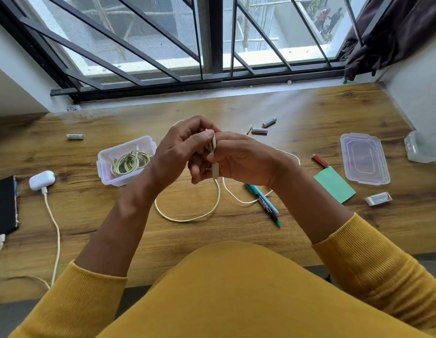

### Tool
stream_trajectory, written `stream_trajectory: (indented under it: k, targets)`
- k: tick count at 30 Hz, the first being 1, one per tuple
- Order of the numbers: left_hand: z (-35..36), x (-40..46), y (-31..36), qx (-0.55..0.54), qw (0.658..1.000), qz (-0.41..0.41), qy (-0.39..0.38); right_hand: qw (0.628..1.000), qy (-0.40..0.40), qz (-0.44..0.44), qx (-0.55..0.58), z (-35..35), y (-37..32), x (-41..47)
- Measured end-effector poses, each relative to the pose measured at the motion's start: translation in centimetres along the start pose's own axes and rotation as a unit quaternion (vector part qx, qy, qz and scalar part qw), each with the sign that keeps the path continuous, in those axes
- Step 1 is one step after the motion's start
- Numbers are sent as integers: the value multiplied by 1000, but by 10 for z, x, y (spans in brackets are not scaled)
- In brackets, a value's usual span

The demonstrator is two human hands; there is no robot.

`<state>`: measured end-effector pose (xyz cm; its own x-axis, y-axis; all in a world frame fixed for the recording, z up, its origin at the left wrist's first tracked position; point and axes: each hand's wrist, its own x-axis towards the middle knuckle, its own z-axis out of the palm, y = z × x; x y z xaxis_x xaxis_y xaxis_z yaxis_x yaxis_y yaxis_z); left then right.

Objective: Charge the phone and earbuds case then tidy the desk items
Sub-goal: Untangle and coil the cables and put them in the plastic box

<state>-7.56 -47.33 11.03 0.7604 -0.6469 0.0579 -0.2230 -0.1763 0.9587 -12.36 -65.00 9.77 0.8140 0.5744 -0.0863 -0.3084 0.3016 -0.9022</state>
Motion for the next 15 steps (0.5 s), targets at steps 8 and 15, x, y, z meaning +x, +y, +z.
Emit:
stream_trajectory:
  k: [8,15]
  targets:
    - [8,-4,-14,94,990,-28,97,990,131,20,37,4,8,12]
    - [18,-2,-15,108,980,-32,166,973,224,-10,46,11,11,16]
